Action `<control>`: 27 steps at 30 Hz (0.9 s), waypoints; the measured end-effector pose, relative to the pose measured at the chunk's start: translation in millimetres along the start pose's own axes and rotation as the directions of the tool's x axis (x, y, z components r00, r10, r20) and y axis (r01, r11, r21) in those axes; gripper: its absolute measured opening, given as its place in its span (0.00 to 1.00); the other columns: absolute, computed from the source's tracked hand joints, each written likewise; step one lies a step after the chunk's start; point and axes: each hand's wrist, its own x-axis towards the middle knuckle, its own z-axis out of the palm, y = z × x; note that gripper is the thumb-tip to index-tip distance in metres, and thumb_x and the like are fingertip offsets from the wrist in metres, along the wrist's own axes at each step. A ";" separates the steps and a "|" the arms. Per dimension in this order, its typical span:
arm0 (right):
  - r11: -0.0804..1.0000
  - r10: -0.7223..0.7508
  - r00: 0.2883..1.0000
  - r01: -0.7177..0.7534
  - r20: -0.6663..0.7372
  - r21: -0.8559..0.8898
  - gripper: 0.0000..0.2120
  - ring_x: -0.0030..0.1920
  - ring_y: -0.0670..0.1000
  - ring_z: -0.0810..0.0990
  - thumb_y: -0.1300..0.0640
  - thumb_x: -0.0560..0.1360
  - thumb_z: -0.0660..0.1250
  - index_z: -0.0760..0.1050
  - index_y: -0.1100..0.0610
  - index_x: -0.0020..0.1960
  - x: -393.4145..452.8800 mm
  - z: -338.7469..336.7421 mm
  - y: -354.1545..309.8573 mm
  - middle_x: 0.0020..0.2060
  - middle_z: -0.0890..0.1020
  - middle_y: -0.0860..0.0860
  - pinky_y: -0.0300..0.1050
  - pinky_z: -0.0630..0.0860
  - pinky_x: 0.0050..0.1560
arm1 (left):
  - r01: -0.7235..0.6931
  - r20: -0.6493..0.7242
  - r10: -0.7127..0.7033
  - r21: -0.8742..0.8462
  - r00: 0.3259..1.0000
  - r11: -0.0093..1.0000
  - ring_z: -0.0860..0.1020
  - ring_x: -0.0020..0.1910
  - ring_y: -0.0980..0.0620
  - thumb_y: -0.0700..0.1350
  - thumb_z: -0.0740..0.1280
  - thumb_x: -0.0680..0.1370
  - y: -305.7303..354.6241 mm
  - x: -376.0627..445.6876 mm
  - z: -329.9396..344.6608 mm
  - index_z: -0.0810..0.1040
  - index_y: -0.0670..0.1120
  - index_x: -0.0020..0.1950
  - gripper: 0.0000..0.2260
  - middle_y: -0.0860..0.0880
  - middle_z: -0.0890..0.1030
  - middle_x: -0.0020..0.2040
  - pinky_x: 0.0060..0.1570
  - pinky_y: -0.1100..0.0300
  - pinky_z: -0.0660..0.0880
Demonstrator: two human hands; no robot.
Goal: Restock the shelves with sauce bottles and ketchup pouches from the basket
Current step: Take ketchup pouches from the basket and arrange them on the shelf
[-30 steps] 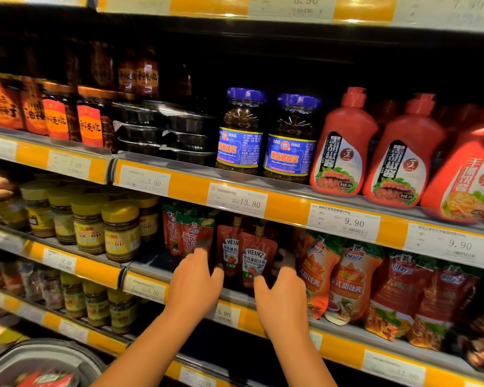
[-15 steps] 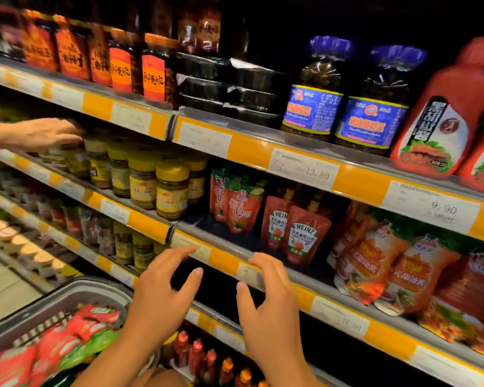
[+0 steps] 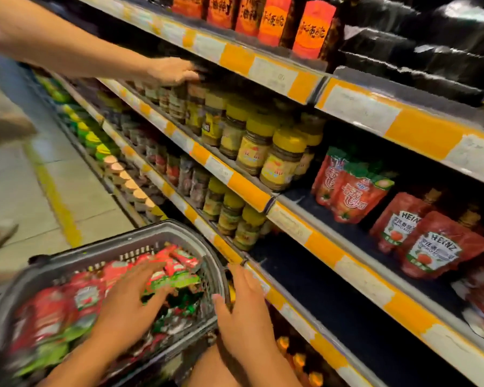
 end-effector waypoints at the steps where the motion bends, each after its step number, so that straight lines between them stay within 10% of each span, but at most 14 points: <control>1: 1.000 -0.015 0.999 0.015 0.029 -0.005 0.33 0.79 0.45 0.54 0.39 0.81 0.62 0.53 0.41 0.81 3.3 8.9 -4.9 0.79 0.58 0.39 0.43 0.56 0.77 | 0.022 -0.003 -0.022 0.016 1.000 1.000 0.74 0.72 0.50 0.67 0.60 0.76 -13.5 -4.6 -2.2 0.79 0.54 0.70 0.28 0.54 0.77 0.72 0.73 0.45 0.69; 13: 0.994 -0.098 0.972 0.104 0.214 -0.018 0.29 0.77 0.48 0.62 0.46 0.83 0.63 0.59 0.50 0.81 32.3 113.3 -38.5 0.77 0.66 0.46 0.47 0.63 0.77 | 0.334 -0.093 -0.326 0.094 0.941 0.938 0.78 0.64 0.42 0.46 0.75 0.78 -123.0 -36.8 -22.2 0.80 0.46 0.67 0.18 0.45 0.82 0.64 0.63 0.46 0.74; 27: 0.999 0.009 0.995 -0.004 0.103 -0.048 0.24 0.73 0.56 0.67 0.56 0.81 0.66 0.68 0.56 0.75 114.2 158.1 -19.1 0.72 0.71 0.54 0.54 0.70 0.71 | 0.426 -0.116 -0.410 0.227 0.905 0.876 0.76 0.68 0.46 0.47 0.72 0.77 -166.9 -29.3 -25.2 0.76 0.50 0.72 0.22 0.47 0.79 0.68 0.66 0.46 0.75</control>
